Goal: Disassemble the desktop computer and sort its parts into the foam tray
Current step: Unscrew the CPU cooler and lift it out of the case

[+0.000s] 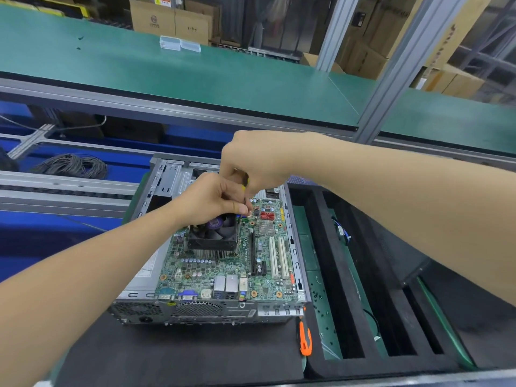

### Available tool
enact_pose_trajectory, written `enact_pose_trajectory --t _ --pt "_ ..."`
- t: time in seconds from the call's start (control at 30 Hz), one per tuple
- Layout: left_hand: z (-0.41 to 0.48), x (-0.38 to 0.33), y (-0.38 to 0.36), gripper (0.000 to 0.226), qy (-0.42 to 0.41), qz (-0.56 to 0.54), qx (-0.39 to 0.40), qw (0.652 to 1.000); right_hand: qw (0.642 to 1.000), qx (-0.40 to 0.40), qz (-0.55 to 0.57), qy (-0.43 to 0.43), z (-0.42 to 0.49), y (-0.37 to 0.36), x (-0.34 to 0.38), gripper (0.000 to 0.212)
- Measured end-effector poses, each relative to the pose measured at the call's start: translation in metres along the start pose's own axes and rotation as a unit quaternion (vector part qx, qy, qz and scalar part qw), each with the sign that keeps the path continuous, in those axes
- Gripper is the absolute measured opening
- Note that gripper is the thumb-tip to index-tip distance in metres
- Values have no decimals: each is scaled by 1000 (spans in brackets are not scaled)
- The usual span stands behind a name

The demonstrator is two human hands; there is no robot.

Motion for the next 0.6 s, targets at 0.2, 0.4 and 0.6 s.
enact_pose_trajectory --t 0.2,0.4,0.6 --pt "-1 3 3 17 39 11 -10 999 979 -57 -121 152 -10 1 21 20" --pt "-2 0 3 21 35 -4 4 999 977 19 153 -147 -17 5 -21 56" --pt "-6 -3 -10 15 19 -102 72 992 935 65 195 -288 -17 -14 -33 60"
Point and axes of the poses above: each hand's wrist, its own z-axis towards the middle knuckle, its own y-axis out of the back of the hand, x = y × z, the point moved 8 cm from there along z, towards the middle knuckle, and after that the axes turned 3 degrees about -x, right-handed, at the moved point
